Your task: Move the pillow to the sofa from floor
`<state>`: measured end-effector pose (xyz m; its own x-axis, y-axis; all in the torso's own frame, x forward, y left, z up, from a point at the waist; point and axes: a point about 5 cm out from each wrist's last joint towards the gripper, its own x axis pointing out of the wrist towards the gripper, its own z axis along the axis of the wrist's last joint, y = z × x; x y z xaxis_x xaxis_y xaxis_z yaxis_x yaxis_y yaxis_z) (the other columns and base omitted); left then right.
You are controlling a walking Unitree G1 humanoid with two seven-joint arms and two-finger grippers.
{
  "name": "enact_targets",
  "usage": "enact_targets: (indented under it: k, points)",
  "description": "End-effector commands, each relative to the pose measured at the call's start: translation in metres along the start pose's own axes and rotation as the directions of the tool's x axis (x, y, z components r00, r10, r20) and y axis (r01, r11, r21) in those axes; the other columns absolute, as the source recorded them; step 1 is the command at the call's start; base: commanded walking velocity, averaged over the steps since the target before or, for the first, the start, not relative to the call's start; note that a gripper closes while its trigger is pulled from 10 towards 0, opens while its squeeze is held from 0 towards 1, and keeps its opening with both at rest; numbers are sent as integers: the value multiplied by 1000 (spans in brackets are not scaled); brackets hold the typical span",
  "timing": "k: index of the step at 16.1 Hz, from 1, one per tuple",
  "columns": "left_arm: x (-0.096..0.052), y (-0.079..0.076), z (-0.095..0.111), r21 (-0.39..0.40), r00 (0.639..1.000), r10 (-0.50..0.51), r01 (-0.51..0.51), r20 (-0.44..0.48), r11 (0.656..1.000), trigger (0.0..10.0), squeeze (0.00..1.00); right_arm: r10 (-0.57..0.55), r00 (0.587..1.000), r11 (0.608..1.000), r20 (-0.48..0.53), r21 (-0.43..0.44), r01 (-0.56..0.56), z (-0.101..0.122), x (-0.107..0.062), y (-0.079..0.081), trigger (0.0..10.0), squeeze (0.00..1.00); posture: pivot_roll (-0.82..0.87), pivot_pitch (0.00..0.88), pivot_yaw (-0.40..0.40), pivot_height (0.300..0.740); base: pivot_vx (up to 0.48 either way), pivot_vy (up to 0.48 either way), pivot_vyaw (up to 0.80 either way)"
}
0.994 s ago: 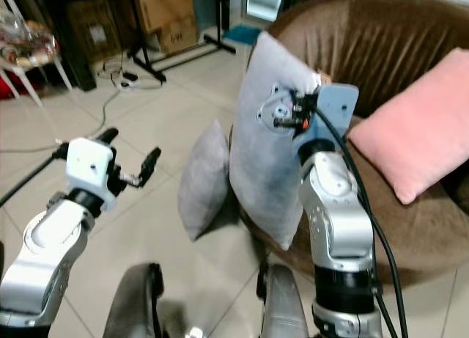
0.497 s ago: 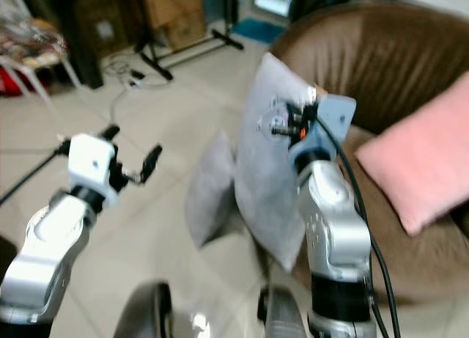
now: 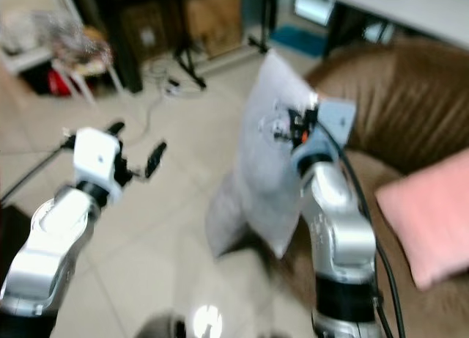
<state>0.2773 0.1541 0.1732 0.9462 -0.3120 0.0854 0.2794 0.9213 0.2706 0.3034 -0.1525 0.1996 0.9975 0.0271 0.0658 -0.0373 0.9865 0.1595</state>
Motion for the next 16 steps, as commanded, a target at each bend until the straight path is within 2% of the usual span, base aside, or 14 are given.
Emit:
enact_targets:
  k: [1, 5, 6, 7, 11, 14, 16]
  points:
    - [0, -1, -3, 8, 1000, -7, 7, -10, 1000, 10000, 455, 17, 998, 1000, 61, 9, -17, 15, -3, 3, 10000, 0, -93, 0, 38, 740, 0, 0, 0]
    - [0, 0, -3, 8, 1000, -7, 7, -9, 1000, 10000, 455, 39, 997, 999, 60, 30, -41, 16, -2, 5, 10000, 0, -89, 0, 32, 740, 0, 0, 0]
    - [0, 0, -3, 9, 1000, -6, 6, -8, 1000, 10000, 455, 40, 996, 998, 80, 45, -44, 19, -2, 6, 10000, 0, -89, 0, 32, 740, 0, 0, 0]
    - [1, 0, -2, 9, 1000, -6, 6, -7, 1000, 10000, 455, 40, 991, 993, 127, 102, -54, 25, -3, 8, 10000, 0, -87, 0, 31, 740, 0, 0, 0]
    - [0, -1, -3, 9, 1000, -8, 8, -5, 1000, 10000, 455, 44, 991, 990, 127, 127, -60, 27, -4, 9, 10000, 0, -89, 0, 36, 740, 0, 0, 0]
    - [0, -3, -4, 13, 1000, -13, 14, -8, 1000, 10000, 451, 65, 994, 989, 91, 128, -76, 18, -5, 12, 10000, 0, -89, 0, 42, 740, 0, 0, 0]
    - [0, -3, -3, 17, 1000, -13, 14, -8, 1000, 10000, 388, 25, 999, 997, 46, 66, -28, 10, -4, 9, 10000, 0, -84, 0, 40, 740, 0, 0, -800]
